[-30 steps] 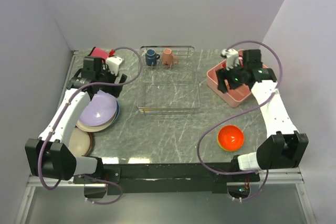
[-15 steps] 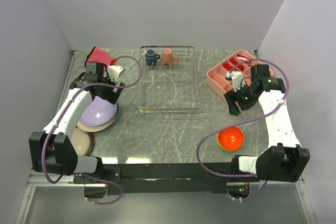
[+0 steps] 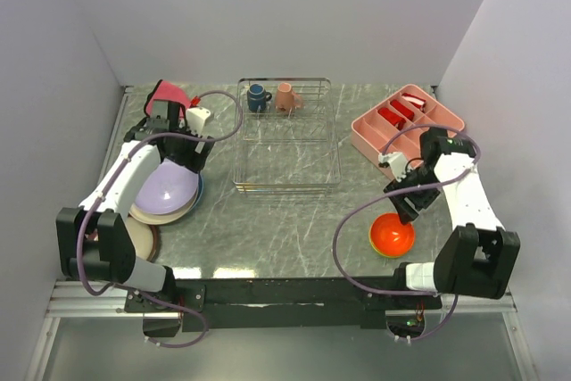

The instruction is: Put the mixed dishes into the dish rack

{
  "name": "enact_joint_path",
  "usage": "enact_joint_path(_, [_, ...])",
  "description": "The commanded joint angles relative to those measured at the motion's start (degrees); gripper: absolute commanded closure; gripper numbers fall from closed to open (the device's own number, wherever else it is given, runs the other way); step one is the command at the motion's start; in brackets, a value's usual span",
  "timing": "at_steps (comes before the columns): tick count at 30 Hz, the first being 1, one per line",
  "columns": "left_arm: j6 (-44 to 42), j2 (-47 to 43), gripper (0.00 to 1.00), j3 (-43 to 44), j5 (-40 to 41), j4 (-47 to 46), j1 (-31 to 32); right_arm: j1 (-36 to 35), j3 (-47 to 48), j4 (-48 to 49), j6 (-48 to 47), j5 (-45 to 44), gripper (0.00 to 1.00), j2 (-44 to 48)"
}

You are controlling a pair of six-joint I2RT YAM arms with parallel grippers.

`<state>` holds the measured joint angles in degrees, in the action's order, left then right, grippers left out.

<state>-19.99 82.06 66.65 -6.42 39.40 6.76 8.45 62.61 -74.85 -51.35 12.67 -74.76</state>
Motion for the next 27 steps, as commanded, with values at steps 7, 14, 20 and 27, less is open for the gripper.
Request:
enact_joint_path(7, [1.18, 1.61, 0.10, 4.89, -1.14, 1.30, 0.00, 0.17, -1.18, 1.37, -1.56, -1.33, 0.39, -5.39])
enact_joint_path(14, [1.79, 1.96, 0.10, 4.71, -1.50, 1.12, 0.00, 0.08, -1.88, 1.99, -0.94, -1.59, 0.50, -7.06])
enact_joint_path(20, [1.97, 1.96, 0.10, 4.28, -2.11, 0.51, 0.00, 0.08, -2.58, 2.42, -0.42, -1.15, 0.59, -7.33])
enact_joint_path(27, [2.50, 2.66, 0.10, 5.06, -3.69, -0.37, 0.00, -0.01, -2.06, 1.11, 0.64, -0.01, 0.79, -6.28])
